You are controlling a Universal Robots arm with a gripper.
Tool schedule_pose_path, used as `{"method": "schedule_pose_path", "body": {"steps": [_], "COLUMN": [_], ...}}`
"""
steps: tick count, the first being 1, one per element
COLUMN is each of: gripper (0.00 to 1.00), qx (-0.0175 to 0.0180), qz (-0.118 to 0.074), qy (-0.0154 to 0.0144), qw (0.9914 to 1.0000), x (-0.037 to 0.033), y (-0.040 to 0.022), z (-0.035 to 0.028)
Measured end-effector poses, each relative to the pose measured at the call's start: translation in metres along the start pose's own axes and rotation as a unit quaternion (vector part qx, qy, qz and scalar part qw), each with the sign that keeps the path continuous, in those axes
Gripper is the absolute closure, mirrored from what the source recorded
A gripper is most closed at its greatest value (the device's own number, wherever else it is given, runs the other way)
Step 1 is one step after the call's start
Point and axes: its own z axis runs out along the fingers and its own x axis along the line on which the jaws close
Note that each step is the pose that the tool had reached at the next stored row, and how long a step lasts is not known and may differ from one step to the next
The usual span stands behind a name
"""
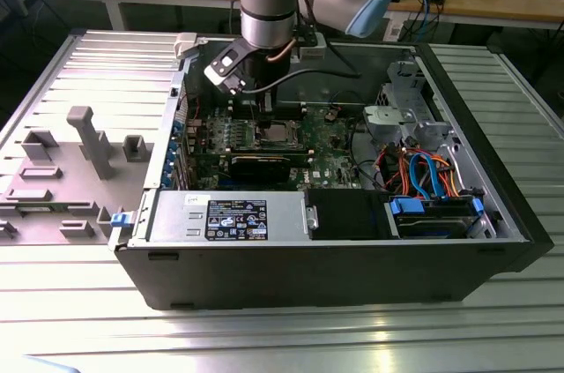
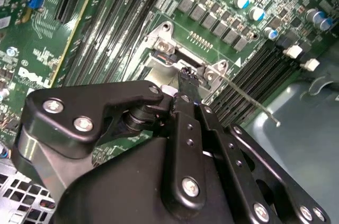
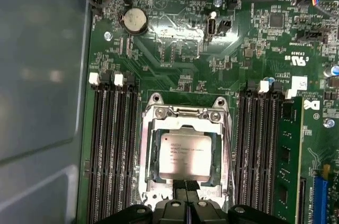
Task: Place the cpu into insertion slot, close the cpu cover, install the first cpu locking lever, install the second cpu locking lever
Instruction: 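Close the cpu cover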
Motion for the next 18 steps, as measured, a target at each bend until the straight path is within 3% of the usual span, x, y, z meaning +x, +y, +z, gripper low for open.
{"method": "schedule_pose_path", "body": {"steps": [5,10,13,18], "gripper": [0.89,0.89,0.89,0.89], "qx": [0.0028,0.0085,0.0096,0.0096], "qz": [0.000,0.000,0.000,0.000], "qy": [0.0002,0.0003,0.0013,0.0012], "qw": [1.00000,0.99996,0.99995,0.99995], "x": [0.0000,-0.0003,-0.0001,-0.0001], "y": [-0.0004,-0.0005,-0.0003,0.0000], "z": [0.0085,0.0155,0.0156,0.0090]}}
